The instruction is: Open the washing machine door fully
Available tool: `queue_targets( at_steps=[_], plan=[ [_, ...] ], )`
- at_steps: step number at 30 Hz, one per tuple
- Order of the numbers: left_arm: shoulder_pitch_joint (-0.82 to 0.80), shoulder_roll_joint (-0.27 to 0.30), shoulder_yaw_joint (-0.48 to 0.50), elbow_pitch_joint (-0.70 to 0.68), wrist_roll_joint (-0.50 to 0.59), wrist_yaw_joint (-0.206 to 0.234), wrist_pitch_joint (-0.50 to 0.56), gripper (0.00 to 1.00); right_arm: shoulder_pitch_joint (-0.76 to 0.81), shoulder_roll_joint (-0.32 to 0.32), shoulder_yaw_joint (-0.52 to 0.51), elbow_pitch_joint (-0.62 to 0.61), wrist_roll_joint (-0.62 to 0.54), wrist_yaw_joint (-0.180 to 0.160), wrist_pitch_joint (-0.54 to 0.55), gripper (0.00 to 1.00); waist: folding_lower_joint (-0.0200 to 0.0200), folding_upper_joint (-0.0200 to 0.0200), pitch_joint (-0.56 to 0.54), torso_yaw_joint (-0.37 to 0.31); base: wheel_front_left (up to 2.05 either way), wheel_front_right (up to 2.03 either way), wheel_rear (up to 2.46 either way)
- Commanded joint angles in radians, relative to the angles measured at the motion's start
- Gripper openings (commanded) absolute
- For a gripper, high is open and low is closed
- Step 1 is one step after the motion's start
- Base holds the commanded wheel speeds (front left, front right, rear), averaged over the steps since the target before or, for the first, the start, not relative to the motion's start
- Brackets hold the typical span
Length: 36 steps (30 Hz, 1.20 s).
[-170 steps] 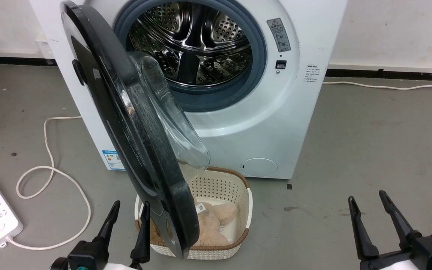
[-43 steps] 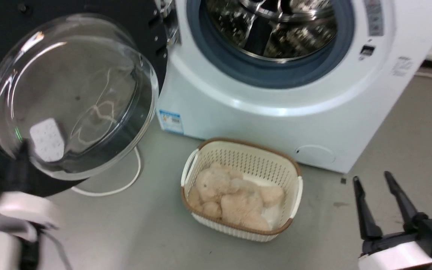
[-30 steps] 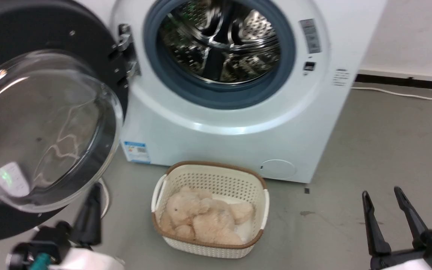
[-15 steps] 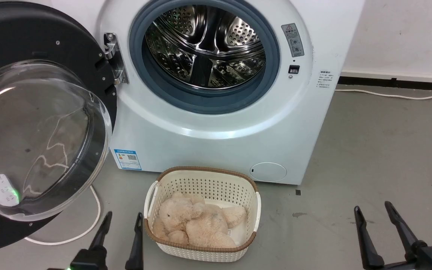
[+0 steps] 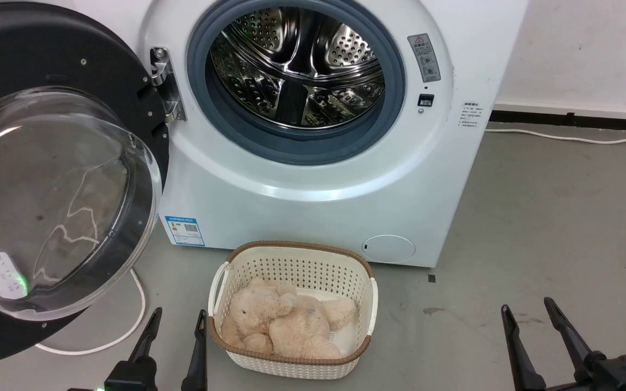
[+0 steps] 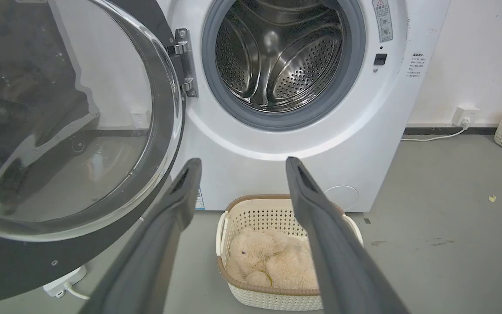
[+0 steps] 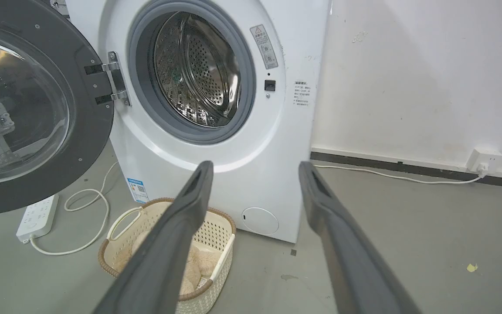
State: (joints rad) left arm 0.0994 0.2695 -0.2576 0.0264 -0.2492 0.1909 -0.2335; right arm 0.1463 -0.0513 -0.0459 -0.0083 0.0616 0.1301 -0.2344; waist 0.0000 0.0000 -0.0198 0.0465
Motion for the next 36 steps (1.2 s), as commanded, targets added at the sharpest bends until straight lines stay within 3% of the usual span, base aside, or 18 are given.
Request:
queue_targets(
  at_steps=[1, 2, 36],
  plan=[
    [-0.013, 0.005, -0.004, -0.002, 0.000, -0.002, -0.002, 1.00, 0.013, 0.001, 0.002, 0.004, 0.005, 0.001, -0.005, 1.00, 0.0000, 0.0000, 0.000, -0.001, 0.00, 0.00, 0.00],
    [0.000, 0.000, -0.001, -0.002, 0.000, 0.000, 0.000, 0.00, 0.000, 0.000, 0.001, 0.001, 0.001, 0.000, 0.000, 0.00, 0.0000, 0.0000, 0.001, -0.001, 0.00, 0.00, 0.00],
    [-0.024, -0.055, 0.063, -0.007, 0.061, -0.047, 0.057, 0.00, -0.036, 0.000, 0.012, 0.002, -0.015, 0.000, 0.057, 0.00, 0.0000, 0.0000, 0.005, -0.012, 0.00, 0.00, 0.00]
  ],
)
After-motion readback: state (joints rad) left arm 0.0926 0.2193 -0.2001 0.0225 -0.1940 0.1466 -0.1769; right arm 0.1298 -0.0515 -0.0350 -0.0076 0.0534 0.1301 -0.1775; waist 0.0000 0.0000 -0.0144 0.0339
